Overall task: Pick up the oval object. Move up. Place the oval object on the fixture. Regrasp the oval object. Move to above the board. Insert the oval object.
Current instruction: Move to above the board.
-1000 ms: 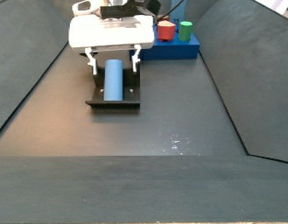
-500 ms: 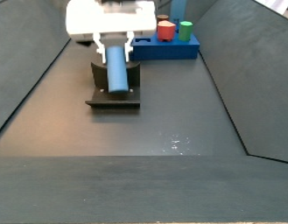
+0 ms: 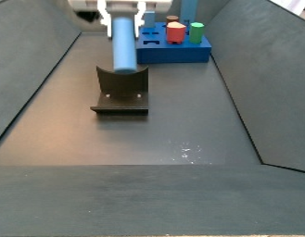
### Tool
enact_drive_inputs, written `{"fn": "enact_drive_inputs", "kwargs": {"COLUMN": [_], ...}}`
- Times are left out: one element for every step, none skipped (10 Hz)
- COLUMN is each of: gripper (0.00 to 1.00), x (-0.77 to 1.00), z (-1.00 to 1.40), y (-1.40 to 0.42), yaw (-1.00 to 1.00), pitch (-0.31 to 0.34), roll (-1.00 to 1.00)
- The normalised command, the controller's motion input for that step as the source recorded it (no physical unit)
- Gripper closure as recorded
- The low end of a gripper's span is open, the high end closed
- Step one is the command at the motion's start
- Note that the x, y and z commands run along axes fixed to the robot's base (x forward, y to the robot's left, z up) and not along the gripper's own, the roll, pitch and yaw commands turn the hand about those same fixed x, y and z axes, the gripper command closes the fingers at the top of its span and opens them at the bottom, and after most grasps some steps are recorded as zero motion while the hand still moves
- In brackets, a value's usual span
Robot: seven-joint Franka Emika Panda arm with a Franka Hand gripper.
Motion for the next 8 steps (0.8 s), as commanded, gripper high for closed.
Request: {"fn": "enact_drive_inputs", "kwargs": {"gripper": [1.00,1.00,1.00,1.00,1.00,1.00,1.00,1.00], "x": [-0.13,-0.13,-0.13,-0.13,-0.13,-0.12,-0.11,-0.10], "z": [1.00,1.00,1.00,1.00,1.00,1.00,1.00,1.00], "y": [0.03,0.03,0.03,0.03,0.02,0.02,0.02,0.01], "yaw": [-0.16,-0.15,-0.14,-0.10,-0.08,-0.04,-0.01,0.03], "pitch": [-0.051,0.000,0.025,0.086,0.108,0.138,0.145,0.145], "roll": [-0.09,-0.09,-0.09,-0.08,-0.08,-0.06,-0.05,-0.05]}}
